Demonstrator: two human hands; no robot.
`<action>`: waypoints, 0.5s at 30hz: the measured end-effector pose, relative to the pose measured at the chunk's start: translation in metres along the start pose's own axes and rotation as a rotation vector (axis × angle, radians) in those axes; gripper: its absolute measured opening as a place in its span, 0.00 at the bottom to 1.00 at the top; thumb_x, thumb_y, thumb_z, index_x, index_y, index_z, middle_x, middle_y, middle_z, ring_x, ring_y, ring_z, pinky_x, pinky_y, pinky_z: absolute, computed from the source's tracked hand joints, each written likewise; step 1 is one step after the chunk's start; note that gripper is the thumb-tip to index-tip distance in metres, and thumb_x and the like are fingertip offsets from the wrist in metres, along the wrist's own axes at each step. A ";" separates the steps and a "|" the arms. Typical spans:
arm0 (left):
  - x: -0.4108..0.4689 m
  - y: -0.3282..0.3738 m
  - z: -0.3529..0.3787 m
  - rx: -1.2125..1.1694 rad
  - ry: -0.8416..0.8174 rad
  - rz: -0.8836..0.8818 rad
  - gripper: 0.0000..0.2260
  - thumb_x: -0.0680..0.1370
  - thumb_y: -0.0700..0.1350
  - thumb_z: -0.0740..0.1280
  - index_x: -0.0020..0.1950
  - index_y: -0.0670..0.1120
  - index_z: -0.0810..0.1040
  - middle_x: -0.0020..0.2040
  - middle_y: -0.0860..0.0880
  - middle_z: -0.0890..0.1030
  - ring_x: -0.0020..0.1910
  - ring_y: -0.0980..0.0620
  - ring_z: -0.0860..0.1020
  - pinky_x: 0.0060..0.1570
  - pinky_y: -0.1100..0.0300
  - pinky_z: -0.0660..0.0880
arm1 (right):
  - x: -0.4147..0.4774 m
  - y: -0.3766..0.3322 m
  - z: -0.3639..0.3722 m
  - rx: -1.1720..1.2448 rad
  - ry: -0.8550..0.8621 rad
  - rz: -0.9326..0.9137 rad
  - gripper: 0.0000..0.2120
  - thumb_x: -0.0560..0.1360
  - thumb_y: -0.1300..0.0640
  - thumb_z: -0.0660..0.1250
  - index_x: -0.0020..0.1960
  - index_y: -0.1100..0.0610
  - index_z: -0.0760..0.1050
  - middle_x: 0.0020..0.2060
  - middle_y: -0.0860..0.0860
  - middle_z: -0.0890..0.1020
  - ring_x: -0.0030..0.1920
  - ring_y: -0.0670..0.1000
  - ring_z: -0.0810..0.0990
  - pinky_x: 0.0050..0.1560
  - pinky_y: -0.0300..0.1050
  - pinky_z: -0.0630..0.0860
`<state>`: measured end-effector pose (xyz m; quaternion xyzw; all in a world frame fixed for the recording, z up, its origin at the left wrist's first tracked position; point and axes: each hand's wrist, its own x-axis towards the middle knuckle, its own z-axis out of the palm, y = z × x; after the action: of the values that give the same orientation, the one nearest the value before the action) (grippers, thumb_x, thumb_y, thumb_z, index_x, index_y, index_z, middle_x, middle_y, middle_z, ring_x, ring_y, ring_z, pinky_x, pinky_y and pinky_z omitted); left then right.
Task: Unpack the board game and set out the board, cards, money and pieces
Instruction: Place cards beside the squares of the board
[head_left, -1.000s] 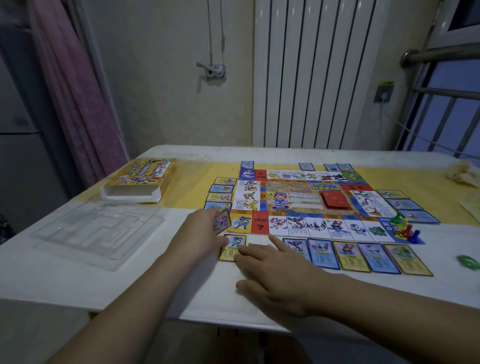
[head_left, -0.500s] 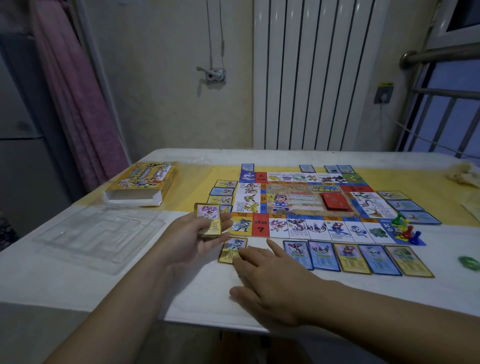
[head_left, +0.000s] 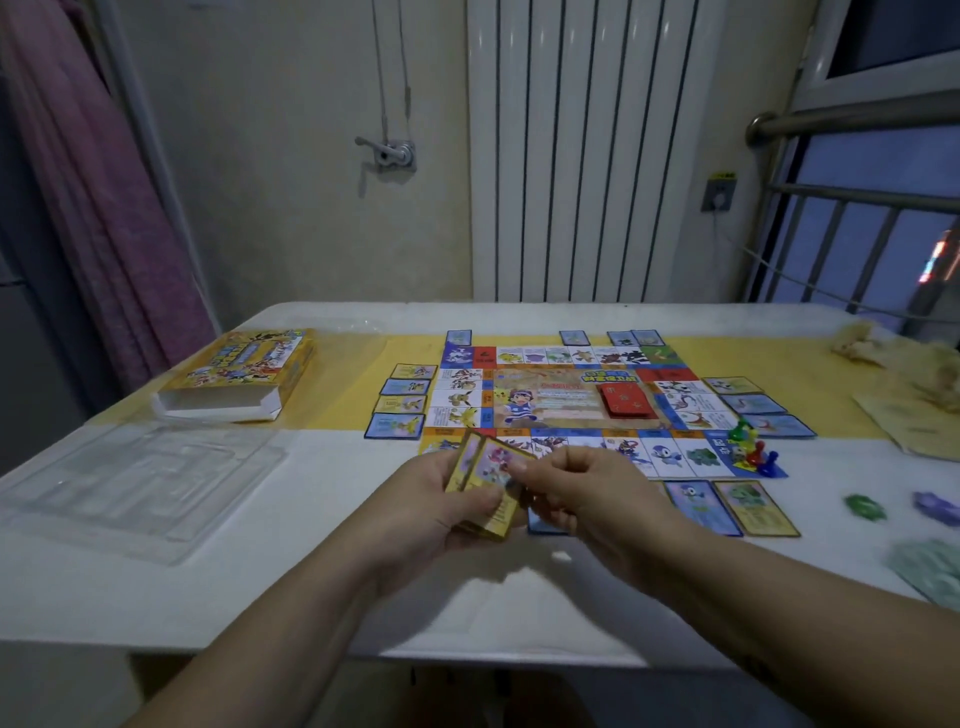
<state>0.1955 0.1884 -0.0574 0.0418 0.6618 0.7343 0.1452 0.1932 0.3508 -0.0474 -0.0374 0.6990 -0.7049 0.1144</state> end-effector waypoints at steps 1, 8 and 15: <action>-0.001 -0.002 0.002 0.023 -0.003 -0.020 0.11 0.77 0.32 0.64 0.56 0.43 0.77 0.47 0.42 0.84 0.44 0.47 0.83 0.41 0.57 0.80 | -0.004 0.005 -0.001 0.026 0.008 0.036 0.11 0.62 0.52 0.74 0.32 0.59 0.75 0.31 0.56 0.79 0.33 0.50 0.74 0.35 0.40 0.72; -0.009 -0.003 0.011 0.099 -0.051 -0.080 0.10 0.76 0.33 0.64 0.54 0.44 0.78 0.46 0.44 0.85 0.45 0.50 0.83 0.45 0.58 0.80 | -0.010 0.016 -0.011 -0.023 0.038 0.093 0.10 0.67 0.54 0.75 0.30 0.56 0.79 0.28 0.54 0.79 0.27 0.46 0.73 0.30 0.39 0.68; -0.007 -0.003 0.010 0.110 0.051 -0.041 0.11 0.73 0.33 0.69 0.52 0.46 0.78 0.45 0.45 0.85 0.45 0.48 0.83 0.47 0.54 0.80 | -0.006 0.003 -0.014 -0.084 -0.036 0.064 0.08 0.73 0.60 0.68 0.39 0.64 0.78 0.32 0.56 0.79 0.33 0.48 0.76 0.38 0.39 0.76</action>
<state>0.2049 0.1968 -0.0581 0.0172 0.7054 0.6945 0.1407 0.1963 0.3655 -0.0498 -0.0322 0.7265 -0.6703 0.1479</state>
